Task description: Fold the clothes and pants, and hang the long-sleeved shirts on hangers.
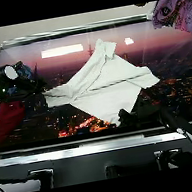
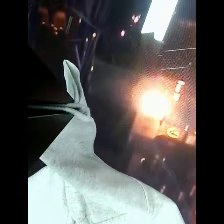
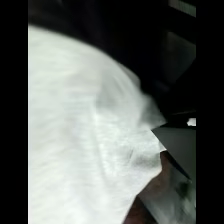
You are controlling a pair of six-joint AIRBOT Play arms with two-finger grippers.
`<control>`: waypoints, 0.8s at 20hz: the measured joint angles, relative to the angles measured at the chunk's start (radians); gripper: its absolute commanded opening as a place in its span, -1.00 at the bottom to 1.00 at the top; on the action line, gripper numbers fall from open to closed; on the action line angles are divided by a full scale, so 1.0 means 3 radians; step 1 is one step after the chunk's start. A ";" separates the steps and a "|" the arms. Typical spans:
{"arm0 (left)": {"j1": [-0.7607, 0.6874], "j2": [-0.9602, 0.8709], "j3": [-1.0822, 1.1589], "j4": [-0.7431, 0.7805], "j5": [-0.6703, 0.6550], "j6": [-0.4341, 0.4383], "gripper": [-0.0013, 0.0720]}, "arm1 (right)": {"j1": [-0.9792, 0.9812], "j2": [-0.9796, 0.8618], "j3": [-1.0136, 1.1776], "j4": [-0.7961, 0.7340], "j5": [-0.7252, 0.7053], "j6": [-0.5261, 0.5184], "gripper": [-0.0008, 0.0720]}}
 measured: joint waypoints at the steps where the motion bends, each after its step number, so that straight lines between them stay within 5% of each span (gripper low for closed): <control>1: 0.0004 0.0009 0.0022 -0.0001 0.0005 0.0017 -0.91 | -0.0005 0.0014 0.0164 -0.0093 0.0015 -0.0027 -0.89; 5: 0.0060 0.0128 0.0435 -0.0004 0.0009 0.0203 -0.91 | -0.0003 0.0131 0.1391 -0.0783 -0.0189 0.0086 -0.89; 10: 0.0234 0.0650 0.1411 -0.0003 0.0032 0.0401 -0.91 | -0.0001 0.0230 0.3408 -0.2029 -0.0989 0.0256 -0.89; 16: 0.0334 0.1939 0.1565 0.0094 0.0071 0.0549 -0.91 | -0.0001 0.0703 0.4845 -0.2511 -0.1675 0.0167 -0.89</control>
